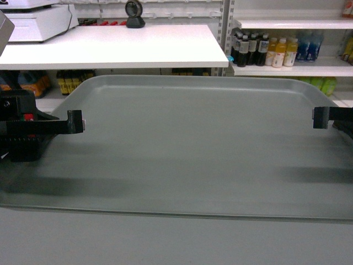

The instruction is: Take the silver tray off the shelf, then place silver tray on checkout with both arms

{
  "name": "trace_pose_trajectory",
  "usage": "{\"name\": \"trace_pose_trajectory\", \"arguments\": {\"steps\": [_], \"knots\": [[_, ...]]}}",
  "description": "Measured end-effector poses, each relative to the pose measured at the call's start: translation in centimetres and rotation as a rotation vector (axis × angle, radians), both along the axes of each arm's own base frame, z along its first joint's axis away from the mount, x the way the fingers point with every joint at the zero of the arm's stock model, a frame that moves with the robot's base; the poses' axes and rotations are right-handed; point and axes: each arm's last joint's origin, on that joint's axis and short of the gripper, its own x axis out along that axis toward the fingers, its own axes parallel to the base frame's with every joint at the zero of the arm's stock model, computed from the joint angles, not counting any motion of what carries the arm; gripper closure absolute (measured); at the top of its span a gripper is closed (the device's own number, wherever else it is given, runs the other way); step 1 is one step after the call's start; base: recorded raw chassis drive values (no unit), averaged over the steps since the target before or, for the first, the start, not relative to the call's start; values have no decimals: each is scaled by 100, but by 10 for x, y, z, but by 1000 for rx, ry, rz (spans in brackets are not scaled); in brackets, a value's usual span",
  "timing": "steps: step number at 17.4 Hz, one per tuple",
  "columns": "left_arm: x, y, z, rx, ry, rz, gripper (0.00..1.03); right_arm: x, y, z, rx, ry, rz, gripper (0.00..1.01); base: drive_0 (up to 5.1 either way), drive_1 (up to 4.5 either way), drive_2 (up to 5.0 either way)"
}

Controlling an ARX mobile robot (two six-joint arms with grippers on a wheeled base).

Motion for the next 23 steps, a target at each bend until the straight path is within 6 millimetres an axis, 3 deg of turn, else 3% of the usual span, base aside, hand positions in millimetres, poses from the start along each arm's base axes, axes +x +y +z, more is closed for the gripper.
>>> {"name": "trace_pose_trajectory", "arguments": {"steps": [10, 21, 23], "knots": [[0, 0, 0, -2, -5, 0, 100, 0, 0, 0, 1, -3, 0, 99, -496, 249, 249], [0, 1, -1, 2, 6, 4, 100, -1, 1, 0, -2, 3, 4, 99, 0, 0, 0], [0, 1, 0, -1, -3, 4, 100, 0, 1, 1, 0, -5, 3, 99, 13, 439, -412]]}}
